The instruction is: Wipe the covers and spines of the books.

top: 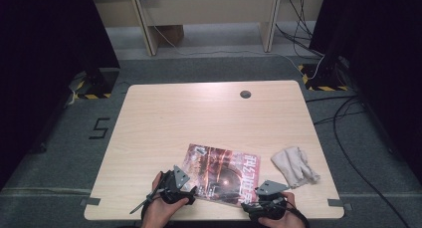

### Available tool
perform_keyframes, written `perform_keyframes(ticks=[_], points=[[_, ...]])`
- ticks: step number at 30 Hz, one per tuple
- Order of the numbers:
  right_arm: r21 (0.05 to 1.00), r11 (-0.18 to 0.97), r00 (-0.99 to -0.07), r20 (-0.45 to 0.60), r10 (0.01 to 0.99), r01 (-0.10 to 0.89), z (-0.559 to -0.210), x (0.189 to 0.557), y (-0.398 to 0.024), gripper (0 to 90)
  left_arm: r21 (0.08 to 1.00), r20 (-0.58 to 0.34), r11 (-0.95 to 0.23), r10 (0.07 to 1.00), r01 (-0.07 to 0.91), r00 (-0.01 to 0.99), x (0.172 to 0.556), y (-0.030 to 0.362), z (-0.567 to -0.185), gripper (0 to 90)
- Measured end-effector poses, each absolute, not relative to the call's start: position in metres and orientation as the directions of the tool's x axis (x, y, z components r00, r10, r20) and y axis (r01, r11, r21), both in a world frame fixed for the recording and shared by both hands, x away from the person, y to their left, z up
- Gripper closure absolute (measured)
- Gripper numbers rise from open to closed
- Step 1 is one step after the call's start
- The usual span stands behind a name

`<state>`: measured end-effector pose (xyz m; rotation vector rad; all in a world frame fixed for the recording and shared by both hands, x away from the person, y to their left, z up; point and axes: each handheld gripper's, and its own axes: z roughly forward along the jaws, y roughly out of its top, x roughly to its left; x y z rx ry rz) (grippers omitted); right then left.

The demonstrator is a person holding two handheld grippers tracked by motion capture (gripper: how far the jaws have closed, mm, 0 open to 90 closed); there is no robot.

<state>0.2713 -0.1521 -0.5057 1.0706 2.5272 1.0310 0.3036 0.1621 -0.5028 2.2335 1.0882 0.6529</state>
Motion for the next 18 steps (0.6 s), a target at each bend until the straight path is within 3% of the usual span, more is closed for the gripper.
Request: perform_keyframes(ticks=[5, 12, 18], points=[[0.696, 0.435, -0.707, 0.147, 0.692, 0.571, -0.501, 0.276, -0.16, 35.1, 0.676, 0.176, -0.517, 0.805, 0.524, 0.567, 0.299, 0.162, -0.501, 16.8], [0.754, 0.373, -0.708, 0.168, 0.686, 0.541, -0.487, 0.294, -0.171, 33.6, 0.704, 0.161, -0.518, 0.782, 0.486, 0.602, 0.283, 0.147, -0.495, 16.0], [0.801, 0.269, -0.707, 0.25, 0.661, 0.535, -0.468, 0.321, -0.171, 32.6, 0.694, 0.162, -0.55, 0.748, 0.465, 0.643, 0.273, 0.133, -0.496, 16.3]])
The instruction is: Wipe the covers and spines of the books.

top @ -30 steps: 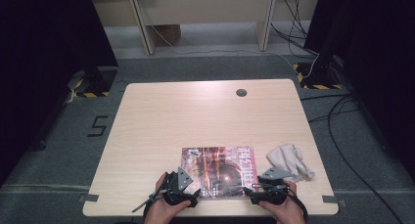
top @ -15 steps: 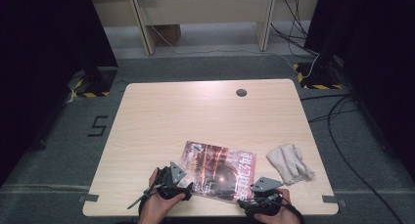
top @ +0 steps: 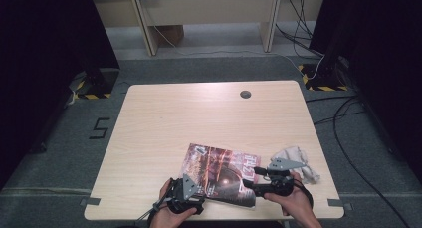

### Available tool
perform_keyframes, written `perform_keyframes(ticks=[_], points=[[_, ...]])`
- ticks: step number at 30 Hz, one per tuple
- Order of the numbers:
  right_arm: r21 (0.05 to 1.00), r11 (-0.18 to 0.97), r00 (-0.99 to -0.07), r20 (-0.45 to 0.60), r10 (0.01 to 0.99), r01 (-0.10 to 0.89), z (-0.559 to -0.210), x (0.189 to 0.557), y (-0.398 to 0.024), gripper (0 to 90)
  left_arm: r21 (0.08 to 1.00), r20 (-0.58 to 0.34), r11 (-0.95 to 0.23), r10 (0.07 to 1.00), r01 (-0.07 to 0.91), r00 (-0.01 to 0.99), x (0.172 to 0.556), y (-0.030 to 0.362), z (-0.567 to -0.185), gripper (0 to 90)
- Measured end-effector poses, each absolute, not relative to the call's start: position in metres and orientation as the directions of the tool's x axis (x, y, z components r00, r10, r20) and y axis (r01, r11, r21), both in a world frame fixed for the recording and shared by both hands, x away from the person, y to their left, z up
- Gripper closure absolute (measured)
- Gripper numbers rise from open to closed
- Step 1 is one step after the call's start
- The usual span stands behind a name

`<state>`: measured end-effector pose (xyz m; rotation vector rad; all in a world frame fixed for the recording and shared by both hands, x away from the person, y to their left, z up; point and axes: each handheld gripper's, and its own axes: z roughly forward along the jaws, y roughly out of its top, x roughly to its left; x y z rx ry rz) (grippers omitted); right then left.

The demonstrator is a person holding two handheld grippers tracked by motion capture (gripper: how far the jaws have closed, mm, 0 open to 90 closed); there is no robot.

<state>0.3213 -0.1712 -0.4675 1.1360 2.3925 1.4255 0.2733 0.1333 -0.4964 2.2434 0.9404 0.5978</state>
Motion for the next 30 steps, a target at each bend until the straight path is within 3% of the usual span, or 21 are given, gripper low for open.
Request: perform_keyframes(ticks=[6, 20, 23, 30], points=[[0.788, 0.275, -0.693, 0.247, 0.678, 0.55, -0.465, 0.352, -0.159, 32.6, 0.684, 0.168, -0.566, 0.736, 0.46, 0.656, 0.271, 0.129, -0.5, 16.5], [0.698, 0.38, -0.663, 0.18, 0.727, 0.607, -0.503, 0.419, -0.129, 31.4, 0.674, 0.152, -0.57, 0.729, 0.469, 0.667, 0.278, 0.126, -0.505, 16.9], [0.679, 0.378, -0.654, 0.2, 0.729, 0.629, -0.507, 0.424, -0.126, 31.8, 0.671, 0.14, -0.563, 0.734, 0.482, 0.664, 0.28, 0.127, -0.506, 15.3], [0.681, 0.436, -0.689, 0.14, 0.711, 0.588, -0.507, 0.416, -0.128, 33.8, 0.662, 0.145, -0.568, 0.738, 0.489, 0.659, 0.283, 0.132, -0.506, 13.5]])
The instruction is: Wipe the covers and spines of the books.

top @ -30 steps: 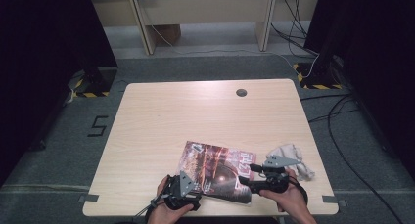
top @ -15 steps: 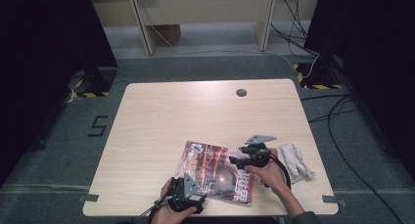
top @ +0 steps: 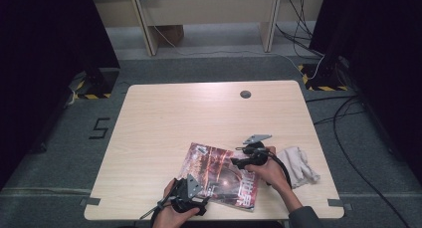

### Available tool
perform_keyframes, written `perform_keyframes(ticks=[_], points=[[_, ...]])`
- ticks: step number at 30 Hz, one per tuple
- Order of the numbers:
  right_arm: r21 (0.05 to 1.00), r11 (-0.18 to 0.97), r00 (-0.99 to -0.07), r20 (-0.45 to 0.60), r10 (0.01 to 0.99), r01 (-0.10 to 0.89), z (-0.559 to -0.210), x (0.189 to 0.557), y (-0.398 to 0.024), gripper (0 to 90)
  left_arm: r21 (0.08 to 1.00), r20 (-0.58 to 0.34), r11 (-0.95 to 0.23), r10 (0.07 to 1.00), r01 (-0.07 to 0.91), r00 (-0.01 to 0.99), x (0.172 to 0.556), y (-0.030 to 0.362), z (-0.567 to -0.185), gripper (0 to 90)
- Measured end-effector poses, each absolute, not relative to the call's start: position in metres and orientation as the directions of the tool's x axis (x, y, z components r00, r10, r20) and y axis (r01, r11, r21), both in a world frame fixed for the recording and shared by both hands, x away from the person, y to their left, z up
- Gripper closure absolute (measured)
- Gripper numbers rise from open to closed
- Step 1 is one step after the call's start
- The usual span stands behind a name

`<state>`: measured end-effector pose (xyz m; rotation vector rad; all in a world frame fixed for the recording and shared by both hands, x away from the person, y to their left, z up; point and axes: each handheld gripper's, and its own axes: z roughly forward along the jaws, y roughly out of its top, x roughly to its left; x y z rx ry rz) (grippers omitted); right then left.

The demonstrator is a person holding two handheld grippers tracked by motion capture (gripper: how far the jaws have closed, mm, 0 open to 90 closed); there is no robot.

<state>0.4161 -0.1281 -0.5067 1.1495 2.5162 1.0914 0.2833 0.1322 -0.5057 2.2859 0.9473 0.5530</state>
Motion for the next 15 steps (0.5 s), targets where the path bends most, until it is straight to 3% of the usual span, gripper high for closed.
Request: perform_keyframes(ticks=[3, 10, 15], points=[[0.668, 0.475, -0.707, 0.109, 0.699, 0.573, -0.505, 0.406, -0.134, 34.3, 0.66, 0.153, -0.564, 0.748, 0.497, 0.645, 0.287, 0.139, -0.505, 13.4], [0.659, 0.476, -0.718, 0.141, 0.682, 0.582, -0.503, 0.38, -0.157, 46.3, 0.661, 0.171, -0.535, 0.79, 0.526, 0.589, 0.302, 0.154, -0.506, 14.4], [0.655, 0.478, -0.719, 0.147, 0.68, 0.586, -0.502, 0.362, -0.164, 47.6, 0.673, 0.166, -0.509, 0.811, 0.537, 0.561, 0.313, 0.159, -0.507, 14.4]])
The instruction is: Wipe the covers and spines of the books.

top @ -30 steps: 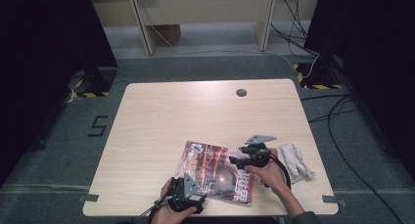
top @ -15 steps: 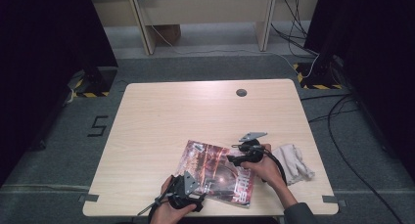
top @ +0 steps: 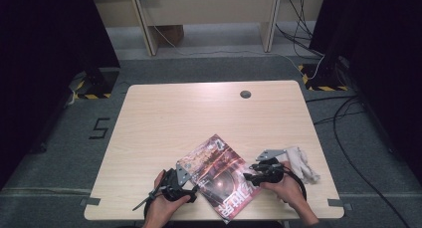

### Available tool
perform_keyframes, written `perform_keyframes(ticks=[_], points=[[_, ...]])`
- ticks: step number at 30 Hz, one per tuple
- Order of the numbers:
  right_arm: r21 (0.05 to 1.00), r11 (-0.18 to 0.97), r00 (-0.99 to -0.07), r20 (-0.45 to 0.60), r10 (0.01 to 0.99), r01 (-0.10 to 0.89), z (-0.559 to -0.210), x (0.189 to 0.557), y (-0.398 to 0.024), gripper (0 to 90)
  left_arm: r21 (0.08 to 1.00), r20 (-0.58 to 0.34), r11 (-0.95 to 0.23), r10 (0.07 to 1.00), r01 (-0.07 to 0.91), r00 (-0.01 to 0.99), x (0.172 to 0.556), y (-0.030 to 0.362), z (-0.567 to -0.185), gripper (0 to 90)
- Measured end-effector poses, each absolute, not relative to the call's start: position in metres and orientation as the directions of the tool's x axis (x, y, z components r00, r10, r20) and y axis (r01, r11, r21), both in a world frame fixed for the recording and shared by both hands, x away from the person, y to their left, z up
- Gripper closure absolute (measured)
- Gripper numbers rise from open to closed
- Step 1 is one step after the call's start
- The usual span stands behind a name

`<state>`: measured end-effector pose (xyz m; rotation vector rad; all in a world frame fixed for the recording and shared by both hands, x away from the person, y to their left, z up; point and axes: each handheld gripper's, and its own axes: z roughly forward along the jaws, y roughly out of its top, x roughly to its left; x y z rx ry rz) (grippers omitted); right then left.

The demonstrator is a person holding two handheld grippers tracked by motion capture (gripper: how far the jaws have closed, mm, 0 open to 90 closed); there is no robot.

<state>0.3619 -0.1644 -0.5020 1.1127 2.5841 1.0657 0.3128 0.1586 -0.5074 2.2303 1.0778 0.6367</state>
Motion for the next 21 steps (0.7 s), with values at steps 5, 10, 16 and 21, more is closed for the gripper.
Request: perform_keyframes(ticks=[5, 10, 16, 21], points=[[0.66, 0.465, -0.717, 0.164, 0.678, 0.59, -0.502, 0.354, -0.169, 48.7, 0.678, 0.161, -0.503, 0.813, 0.536, 0.56, 0.314, 0.16, -0.508, 15.9], [0.678, 0.433, -0.706, 0.179, 0.686, 0.593, -0.501, 0.36, -0.168, 49.2, 0.673, 0.138, -0.507, 0.801, 0.538, 0.583, 0.307, 0.158, -0.506, 17.8], [0.682, 0.397, -0.682, 0.206, 0.702, 0.615, -0.503, 0.377, -0.161, 50.3, 0.664, 0.141, -0.549, 0.759, 0.508, 0.636, 0.292, 0.149, -0.504, 17.0], [0.685, 0.394, -0.681, 0.204, 0.704, 0.613, -0.505, 0.391, -0.151, 51.4, 0.661, 0.143, -0.556, 0.753, 0.504, 0.643, 0.292, 0.144, -0.505, 17.2]])
